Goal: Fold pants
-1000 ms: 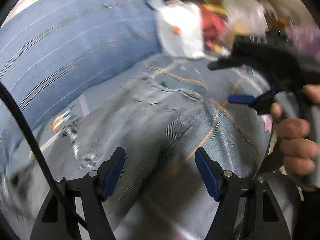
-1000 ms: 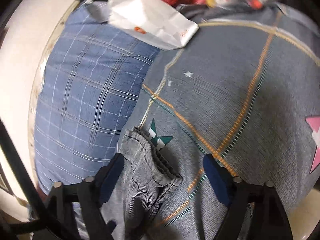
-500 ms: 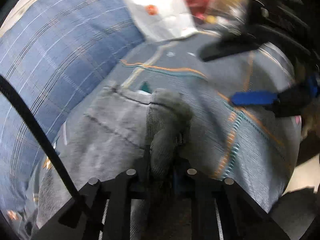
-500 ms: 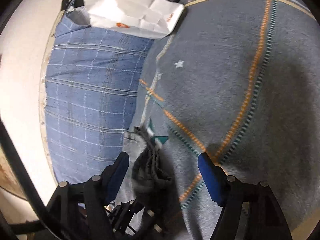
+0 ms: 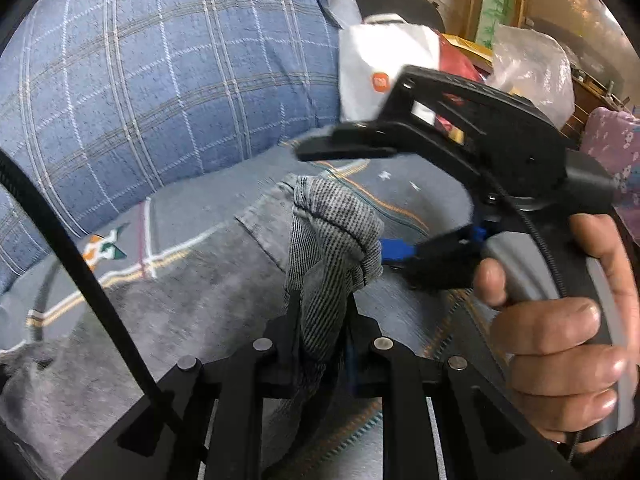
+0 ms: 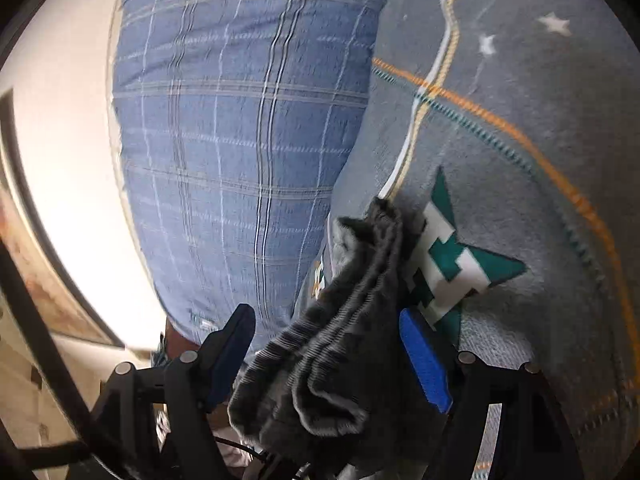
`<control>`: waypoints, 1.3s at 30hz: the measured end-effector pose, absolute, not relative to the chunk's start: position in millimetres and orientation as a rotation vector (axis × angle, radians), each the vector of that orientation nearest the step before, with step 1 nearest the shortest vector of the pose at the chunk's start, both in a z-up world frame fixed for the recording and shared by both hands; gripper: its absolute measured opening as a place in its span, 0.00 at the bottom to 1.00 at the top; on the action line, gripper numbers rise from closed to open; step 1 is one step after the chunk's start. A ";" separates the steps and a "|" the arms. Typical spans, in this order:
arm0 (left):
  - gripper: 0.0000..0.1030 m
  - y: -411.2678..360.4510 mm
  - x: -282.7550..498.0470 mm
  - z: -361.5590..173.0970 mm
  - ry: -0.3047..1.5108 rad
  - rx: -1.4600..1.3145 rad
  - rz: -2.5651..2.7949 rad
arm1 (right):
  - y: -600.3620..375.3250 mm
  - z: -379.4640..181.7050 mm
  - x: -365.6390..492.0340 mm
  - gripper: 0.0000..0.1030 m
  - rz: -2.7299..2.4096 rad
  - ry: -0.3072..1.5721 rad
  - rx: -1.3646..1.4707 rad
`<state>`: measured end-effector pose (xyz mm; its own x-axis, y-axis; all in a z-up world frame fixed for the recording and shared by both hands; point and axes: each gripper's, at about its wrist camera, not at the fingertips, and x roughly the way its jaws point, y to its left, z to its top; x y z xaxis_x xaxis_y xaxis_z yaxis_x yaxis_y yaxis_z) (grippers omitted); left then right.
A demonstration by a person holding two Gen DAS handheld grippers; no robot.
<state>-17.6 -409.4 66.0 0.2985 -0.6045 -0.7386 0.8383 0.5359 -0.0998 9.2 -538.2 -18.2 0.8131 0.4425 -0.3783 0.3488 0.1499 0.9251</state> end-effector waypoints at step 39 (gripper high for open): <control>0.77 -86.9 89.3 12.5 1.195 -0.643 -0.871 | -276.8 6.0 97.5 0.18 0.325 1.087 0.638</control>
